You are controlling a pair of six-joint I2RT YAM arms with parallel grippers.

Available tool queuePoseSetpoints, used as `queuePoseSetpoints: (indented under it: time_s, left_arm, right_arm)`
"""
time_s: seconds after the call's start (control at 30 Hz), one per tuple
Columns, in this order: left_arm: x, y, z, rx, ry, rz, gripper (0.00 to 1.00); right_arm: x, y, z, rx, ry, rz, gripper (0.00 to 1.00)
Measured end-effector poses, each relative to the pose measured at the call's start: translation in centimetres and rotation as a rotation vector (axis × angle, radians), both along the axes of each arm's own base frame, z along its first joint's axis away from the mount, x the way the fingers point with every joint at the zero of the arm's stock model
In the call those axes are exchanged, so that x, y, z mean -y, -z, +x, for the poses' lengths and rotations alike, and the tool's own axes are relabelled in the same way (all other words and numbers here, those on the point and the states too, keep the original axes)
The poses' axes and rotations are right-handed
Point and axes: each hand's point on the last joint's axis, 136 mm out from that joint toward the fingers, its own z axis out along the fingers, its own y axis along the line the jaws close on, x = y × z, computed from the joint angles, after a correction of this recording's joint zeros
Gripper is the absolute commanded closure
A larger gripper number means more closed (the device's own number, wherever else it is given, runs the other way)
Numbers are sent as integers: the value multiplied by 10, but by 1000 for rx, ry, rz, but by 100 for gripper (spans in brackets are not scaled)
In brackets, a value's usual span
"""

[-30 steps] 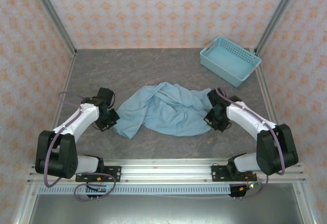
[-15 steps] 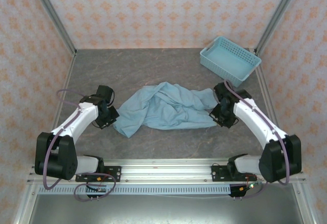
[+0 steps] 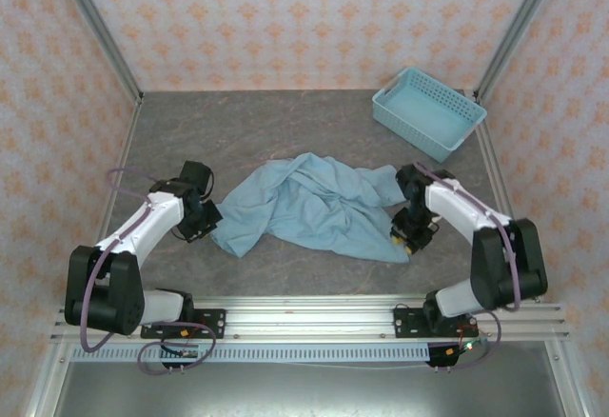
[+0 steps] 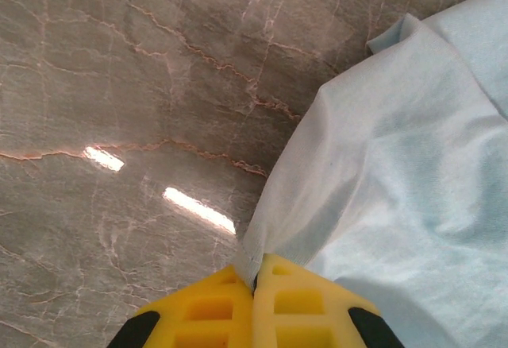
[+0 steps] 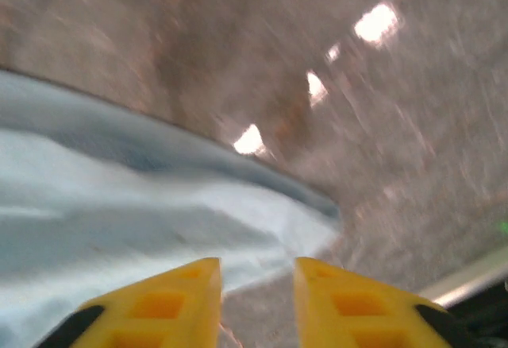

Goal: Fold and stack the t-shirts

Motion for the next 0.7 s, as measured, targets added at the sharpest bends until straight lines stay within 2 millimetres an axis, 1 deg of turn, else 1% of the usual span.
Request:
queuePoseSetpoints:
  time_s: [0.03, 0.07, 0.13, 0.17, 0.27, 0.33, 0.4, 0.5, 0.57, 0.7]
  left_arm:
    - [0, 0, 0, 0, 1, 0, 100]
    - [1, 0, 0, 0, 3, 0, 100]
    - [1, 0, 0, 0, 5, 0, 100]
    - [1, 0, -1, -1, 5, 0, 100]
    - [1, 3, -4, -9, 5, 1, 100]
    - [1, 3, -6, -11, 5, 1, 100]
    - [1, 1, -5, -5, 5, 0, 100]
    - [1, 0, -6, -2, 7, 0, 100]
    - [1, 1, -7, -5, 8, 0, 100]
    - [1, 6, -13, -25, 8, -3, 100]
  right_arm:
    - [1, 0, 8, 26, 2, -6, 56]
    - [2, -2, 12, 48, 8, -9, 56]
    - [2, -7, 13, 89, 20, -6, 56]
    - [3, -8, 10, 106, 28, 0, 56]
    - [5, -7, -10, 120, 58, 14, 52]
    - [5, -1, -26, 104, 78, 22, 46]
    - [4, 5, -37, 84, 95, 26, 42]
    - [5, 15, -45, 64, 116, 23, 42]
    - [5, 20, -43, 69, 127, 24, 43]
    - [1, 33, -29, 88, 148, 30, 49]
